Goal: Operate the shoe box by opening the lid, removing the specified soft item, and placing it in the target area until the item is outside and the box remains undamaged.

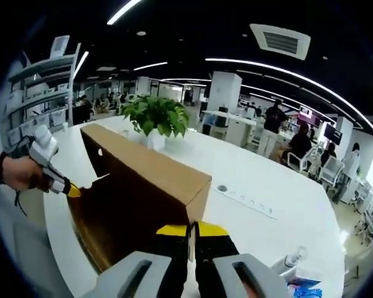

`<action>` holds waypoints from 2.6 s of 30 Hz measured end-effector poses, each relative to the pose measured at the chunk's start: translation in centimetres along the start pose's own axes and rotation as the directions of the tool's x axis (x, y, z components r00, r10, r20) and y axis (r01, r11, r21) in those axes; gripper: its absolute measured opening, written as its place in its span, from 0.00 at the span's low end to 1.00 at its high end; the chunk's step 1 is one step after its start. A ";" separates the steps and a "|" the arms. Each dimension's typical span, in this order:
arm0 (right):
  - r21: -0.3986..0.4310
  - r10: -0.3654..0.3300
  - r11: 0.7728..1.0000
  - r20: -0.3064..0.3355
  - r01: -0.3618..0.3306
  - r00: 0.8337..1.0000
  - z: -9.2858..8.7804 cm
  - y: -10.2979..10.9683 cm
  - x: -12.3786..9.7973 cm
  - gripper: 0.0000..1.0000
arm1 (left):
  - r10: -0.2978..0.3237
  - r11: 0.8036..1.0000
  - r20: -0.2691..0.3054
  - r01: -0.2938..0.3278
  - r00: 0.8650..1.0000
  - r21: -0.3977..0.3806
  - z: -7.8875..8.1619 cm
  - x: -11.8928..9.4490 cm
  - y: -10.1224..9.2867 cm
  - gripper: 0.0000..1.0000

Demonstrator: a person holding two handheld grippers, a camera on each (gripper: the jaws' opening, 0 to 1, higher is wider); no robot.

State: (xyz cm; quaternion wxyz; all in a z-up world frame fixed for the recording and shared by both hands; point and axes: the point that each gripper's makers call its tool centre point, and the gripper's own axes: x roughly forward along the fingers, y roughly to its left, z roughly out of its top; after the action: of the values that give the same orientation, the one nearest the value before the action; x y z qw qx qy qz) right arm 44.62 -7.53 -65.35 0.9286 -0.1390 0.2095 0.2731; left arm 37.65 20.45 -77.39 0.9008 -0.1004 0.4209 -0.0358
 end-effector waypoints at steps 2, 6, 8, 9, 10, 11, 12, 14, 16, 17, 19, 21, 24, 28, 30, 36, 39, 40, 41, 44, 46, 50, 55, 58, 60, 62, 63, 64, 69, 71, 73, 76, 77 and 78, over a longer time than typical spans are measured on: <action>0.004 -0.002 1.000 0.001 0.002 1.000 -0.3 0.0 -0.1 0.00 | -0.004 1.000 -0.002 0.004 1.000 0.004 0.0 0.0 0.0 0.03; -0.002 -0.002 1.000 -0.004 0.002 1.000 -0.7 0.4 -0.4 0.00 | -0.011 1.000 -0.004 0.011 1.000 0.009 0.0 0.0 0.0 0.04; -0.007 -0.001 1.000 -0.007 0.001 1.000 -0.9 0.5 -0.5 0.00 | -0.016 1.000 -0.006 0.016 1.000 0.020 0.0 0.0 -0.1 0.04; -0.008 0.000 1.000 -0.009 0.000 1.000 -1.1 0.6 -0.6 0.00 | -0.018 1.000 -0.007 0.019 1.000 0.025 0.0 0.0 -0.1 0.04; -0.009 0.000 1.000 -0.010 0.000 1.000 -1.2 0.7 -0.7 0.00 | -0.020 0.999 -0.007 0.020 1.000 0.027 0.0 0.0 -0.1 0.04; -0.010 0.000 1.000 -0.011 -0.001 1.000 -1.4 0.8 -0.8 0.00 | -0.023 0.999 -0.006 0.023 1.000 0.034 0.0 0.0 -0.1 0.04; -0.010 0.000 1.000 -0.012 -0.001 1.000 -1.4 0.8 -0.8 0.00 | -0.029 0.999 -0.007 0.029 1.000 0.040 0.0 0.0 -0.1 0.04; -0.009 0.000 1.000 -0.013 0.000 1.000 -1.5 0.9 -0.9 0.00 | -0.041 0.998 -0.009 0.042 0.999 0.053 -0.1 0.0 -0.2 0.04; -0.010 0.000 1.000 -0.017 0.000 1.000 -1.7 1.1 -1.0 0.00 | -0.053 0.997 -0.011 0.054 0.999 0.062 -0.1 -0.1 -0.2 0.05; -0.009 0.000 1.000 -0.017 0.000 1.000 -1.8 1.1 -1.0 0.00 | -0.056 0.996 -0.012 0.057 0.998 0.062 -0.1 -0.1 -0.2 0.05; -0.007 0.000 1.000 -0.020 0.000 1.000 -2.0 1.2 -1.1 0.00 | -0.067 0.996 -0.015 0.068 0.998 0.062 -0.1 -0.2 -0.3 0.06; -0.003 -0.001 1.000 -0.022 0.001 1.000 -2.3 1.3 -1.2 0.00 | -0.075 0.994 -0.014 0.076 0.997 0.080 -0.1 -0.2 -0.3 0.06; -0.004 -0.002 1.000 -0.024 0.002 1.000 -2.5 1.4 -1.3 0.00 | -0.084 0.992 -0.016 0.085 0.996 0.092 -0.2 -0.2 -0.4 0.06; -0.015 -0.002 1.000 -0.029 0.002 1.000 -2.7 1.6 -1.4 0.00 | -0.108 0.987 -0.031 0.111 0.994 0.119 -0.3 -0.2 -0.4 0.07; -0.010 -0.003 1.000 -0.028 0.003 1.000 -2.9 1.7 -1.5 0.00 | -0.125 0.983 -0.040 0.130 0.991 0.132 -0.3 -0.1 -0.3 0.08; 0.001 0.001 1.000 -0.031 -0.001 1.000 -3.4 2.1 -1.7 0.00 | -0.144 0.979 -0.046 0.150 0.988 0.141 -0.3 0.2 0.1 0.09; 0.003 0.002 1.000 -0.035 -0.002 0.999 -3.7 2.2 -1.7 0.00 | -0.149 0.978 -0.048 0.154 0.988 0.143 -0.3 0.3 0.2 0.09; 0.005 0.002 1.000 -0.036 -0.001 0.999 -3.9 2.3 -1.8 0.00 | -0.151 0.977 -0.049 0.157 0.987 0.146 -0.4 0.4 0.2 0.09; 0.005 0.001 1.000 -0.038 -0.001 0.999 -3.9 2.4 -1.8 0.00 | -0.153 0.976 -0.049 0.159 0.987 0.148 -0.4 0.4 0.3 0.09; 0.009 0.001 1.000 -0.040 -0.001 0.999 -4.2 2.6 -1.8 0.00 | -0.158 0.975 -0.049 0.163 0.986 0.153 -0.5 0.3 0.3 0.09; 0.011 0.003 1.000 -0.042 -0.003 0.999 -4.3 2.7 -1.8 0.00 | -0.159 0.974 -0.049 0.165 0.986 0.156 -0.5 0.2 0.4 0.09; 0.020 0.002 1.000 -0.036 -0.002 0.999 -4.5 2.9 -1.8 0.00 | -0.155 0.973 -0.037 0.159 0.987 0.168 -0.5 -0.2 0.2 0.09; 0.027 0.001 1.000 -0.035 0.000 0.999 -4.7 2.9 -1.8 0.00 | -0.160 0.966 -0.031 0.163 0.987 0.198 -0.3 -0.4 0.3 0.08; 0.034 0.002 0.999 -0.039 -0.001 0.999 -5.0 3.0 -1.9 0.00 | -0.164 0.965 -0.021 0.165 0.986 0.206 0.1 -0.7 0.4 0.07; 0.035 0.002 0.999 -0.042 0.000 0.999 -5.1 3.1 -1.9 0.00 | -0.165 0.964 -0.015 0.164 0.986 0.210 0.3 -0.9 0.5 0.06; 0.039 0.003 0.999 -0.043 -0.001 0.999 -5.2 3.1 -1.9 0.00 | -0.167 0.962 -0.009 0.165 0.986 0.216 0.5 -1.0 0.6 0.06; 0.042 0.003 0.999 -0.045 -0.001 0.999 -5.3 3.2 -2.0 0.00 | -0.168 0.961 -0.006 0.165 0.986 0.221 0.6 -1.2 0.6 0.06; 0.042 0.004 0.999 -0.045 -0.002 0.999 -5.3 3.2 -2.0 0.00 | -0.168 0.960 -0.005 0.164 0.986 0.228 0.6 -1.2 0.6 0.05; 0.046 0.010 0.999 -0.054 -0.007 0.998 -5.6 3.4 -2.1 0.00 | -0.182 0.956 0.014 0.174 0.983 0.238 0.9 -2.2 0.4 0.04; 0.049 0.010 0.999 -0.057 -0.007 0.998 -5.7 3.4 -2.1 0.00 | -0.194 0.950 0.027 0.180 0.981 0.255 1.1 -2.7 0.0 0.03; 0.052 0.012 0.999 -0.061 -0.009 0.998 -5.9 3.4 -2.1 0.00 | -0.201 0.944 0.035 0.184 0.979 0.272 1.3 -3.2 -0.3 0.03; 0.053 0.015 0.999 -0.064 -0.011 0.998 -6.0 3.5 -2.1 0.00 | -0.216 0.938 0.047 0.194 0.975 0.288 1.6 -3.8 -0.8 0.03; 0.053 0.016 0.999 -0.067 -0.012 0.998 -6.1 3.6 -2.1 0.00 | -0.224 0.935 0.047 0.201 0.974 0.293 1.6 -4.0 -0.9 0.03; 0.053 0.016 0.999 -0.070 -0.013 0.997 -6.2 3.6 -2.1 0.00 | -0.226 0.933 0.047 0.202 0.973 0.299 1.6 -4.1 -1.0 0.02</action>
State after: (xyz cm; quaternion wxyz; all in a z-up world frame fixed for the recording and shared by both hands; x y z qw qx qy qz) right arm 39.05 -7.87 -70.27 0.9220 -0.1225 0.2500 0.2692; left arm 36.27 20.33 -73.07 0.9127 -0.0128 0.3607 -0.1914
